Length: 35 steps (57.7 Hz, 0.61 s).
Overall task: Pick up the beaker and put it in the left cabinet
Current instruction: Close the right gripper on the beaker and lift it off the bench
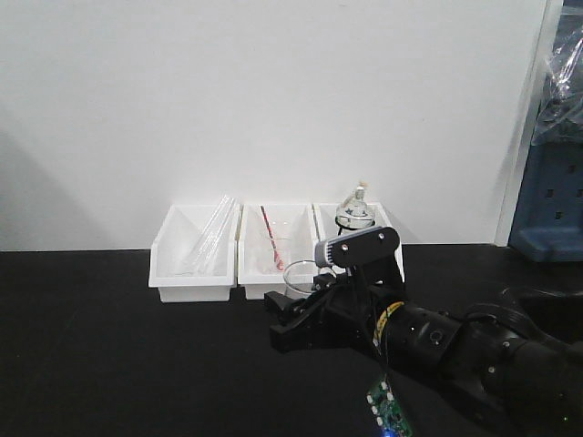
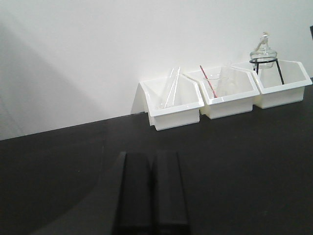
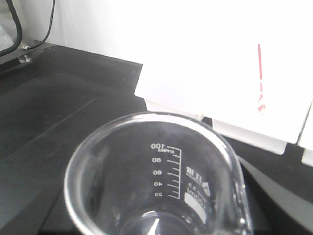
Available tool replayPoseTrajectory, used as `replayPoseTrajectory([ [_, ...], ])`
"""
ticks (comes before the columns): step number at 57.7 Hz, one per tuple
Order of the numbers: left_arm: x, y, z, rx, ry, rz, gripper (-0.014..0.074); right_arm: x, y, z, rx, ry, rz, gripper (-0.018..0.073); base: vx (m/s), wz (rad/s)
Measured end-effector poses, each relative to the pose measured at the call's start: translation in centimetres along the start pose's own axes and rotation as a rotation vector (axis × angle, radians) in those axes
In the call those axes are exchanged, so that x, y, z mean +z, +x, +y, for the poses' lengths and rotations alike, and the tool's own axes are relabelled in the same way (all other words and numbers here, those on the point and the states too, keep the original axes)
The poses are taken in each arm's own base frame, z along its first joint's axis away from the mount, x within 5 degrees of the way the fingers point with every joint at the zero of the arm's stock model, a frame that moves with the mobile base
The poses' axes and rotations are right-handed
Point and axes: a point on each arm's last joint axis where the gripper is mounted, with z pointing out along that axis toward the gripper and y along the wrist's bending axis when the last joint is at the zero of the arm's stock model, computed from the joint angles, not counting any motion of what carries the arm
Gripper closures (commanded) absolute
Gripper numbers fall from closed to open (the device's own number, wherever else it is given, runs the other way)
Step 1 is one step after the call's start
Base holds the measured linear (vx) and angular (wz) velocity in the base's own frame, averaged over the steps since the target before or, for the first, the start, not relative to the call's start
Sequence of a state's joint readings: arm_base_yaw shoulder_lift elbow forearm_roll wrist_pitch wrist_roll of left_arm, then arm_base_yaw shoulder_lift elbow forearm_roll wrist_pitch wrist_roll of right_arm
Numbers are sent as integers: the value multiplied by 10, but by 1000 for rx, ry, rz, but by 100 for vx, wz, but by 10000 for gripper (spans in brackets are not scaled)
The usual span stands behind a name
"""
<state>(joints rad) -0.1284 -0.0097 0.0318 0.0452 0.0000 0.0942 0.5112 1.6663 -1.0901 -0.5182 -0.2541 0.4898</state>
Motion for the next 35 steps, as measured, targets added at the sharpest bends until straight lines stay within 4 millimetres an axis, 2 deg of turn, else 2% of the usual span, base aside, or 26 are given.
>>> replayPoseTrajectory([
  [8,0,0,0,0,0,0,595,-5,-25,21,-44,-17,-8,519,0,0],
  [13,0,0,0,0,0,0,595,-5,-33,32,-57,-31,-13,519,0,0],
  [35,0,0,0,0,0,0,595,-5,-34,36,-63,-33,-1,519,0,0],
])
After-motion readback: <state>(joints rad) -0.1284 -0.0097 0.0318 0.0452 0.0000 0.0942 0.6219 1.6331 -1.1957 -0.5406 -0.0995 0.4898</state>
